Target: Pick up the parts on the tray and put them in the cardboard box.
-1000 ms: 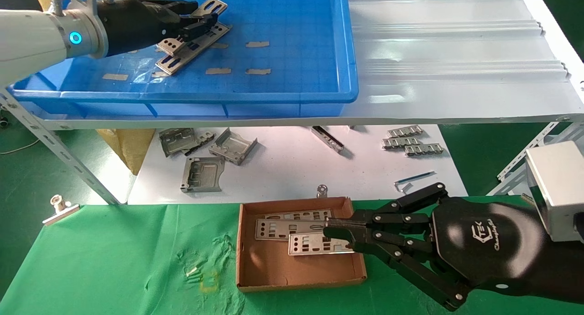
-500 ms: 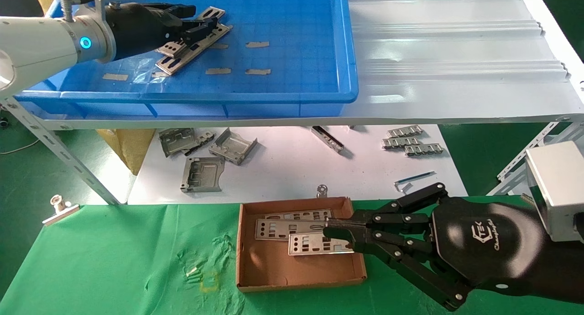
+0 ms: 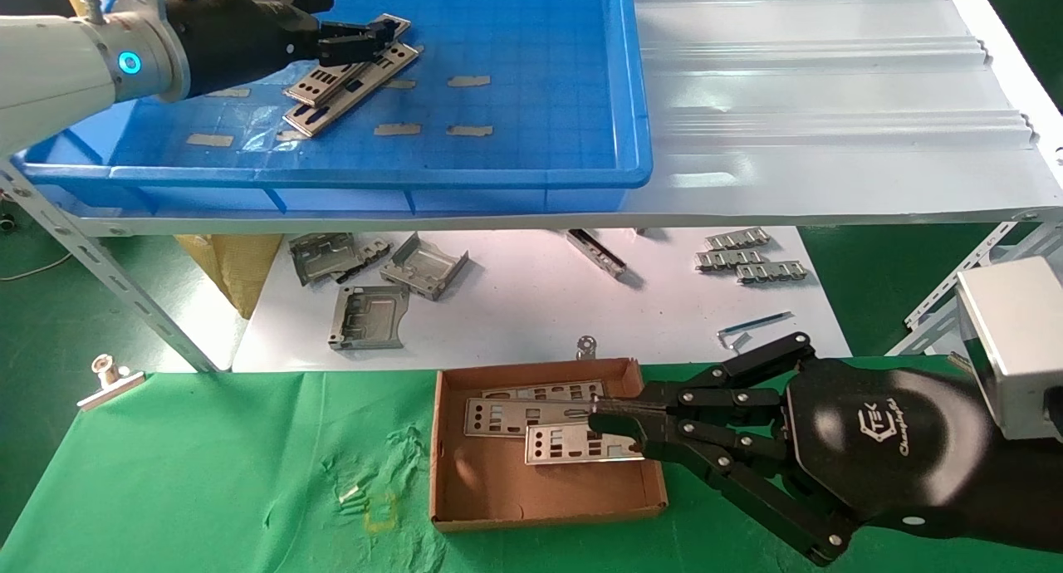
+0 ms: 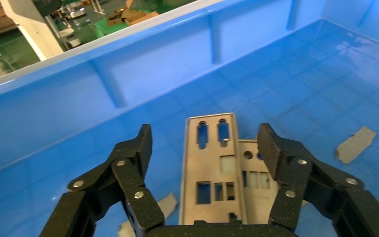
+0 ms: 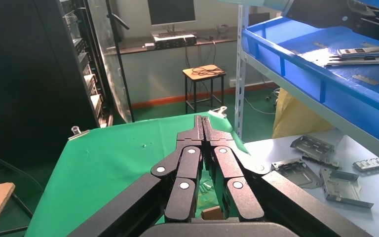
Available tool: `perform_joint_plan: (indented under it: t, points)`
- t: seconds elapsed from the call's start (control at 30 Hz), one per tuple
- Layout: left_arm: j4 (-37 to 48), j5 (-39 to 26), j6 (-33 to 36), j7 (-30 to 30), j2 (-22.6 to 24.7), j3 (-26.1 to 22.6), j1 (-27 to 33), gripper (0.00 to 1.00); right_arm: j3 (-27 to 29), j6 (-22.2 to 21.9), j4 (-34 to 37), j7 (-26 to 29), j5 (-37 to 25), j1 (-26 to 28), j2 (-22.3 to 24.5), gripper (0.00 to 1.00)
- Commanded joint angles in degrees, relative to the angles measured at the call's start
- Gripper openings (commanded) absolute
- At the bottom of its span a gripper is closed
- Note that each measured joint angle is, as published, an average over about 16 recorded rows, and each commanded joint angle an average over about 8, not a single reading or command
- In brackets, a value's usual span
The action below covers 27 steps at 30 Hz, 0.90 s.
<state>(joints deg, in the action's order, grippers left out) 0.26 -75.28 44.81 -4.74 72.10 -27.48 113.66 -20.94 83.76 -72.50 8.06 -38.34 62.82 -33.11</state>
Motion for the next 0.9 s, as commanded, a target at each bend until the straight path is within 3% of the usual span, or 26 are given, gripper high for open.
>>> perform_joint_plan:
  t: [0.03, 0.1, 0.13, 0.9]
  points:
    - [0.1, 0.2, -0.1, 0.1, -0.3, 0.1, 0.1, 0.31, 0.0, 0.0, 0.0, 0.0, 0.0, 0.0, 0.0, 0.00]
    - [0.4, 0.2, -0.4, 0.5, -0.3, 0.2, 0.0, 0.06, 0.0, 0.0, 0.0, 0.0, 0.0, 0.0, 0.0, 0.00]
    - [0.5, 0.2, -0.5, 0.7, -0.3, 0.2, -0.1, 0.01, 0.0, 0.0, 0.0, 0.0, 0.0, 0.0, 0.0, 0.00]
    - [0.6, -0.2, -0.6, 4.6, -0.1, -0.1, -0.8, 0.00, 0.0, 0.0, 0.0, 0.0, 0.0, 0.0, 0.0, 0.00]
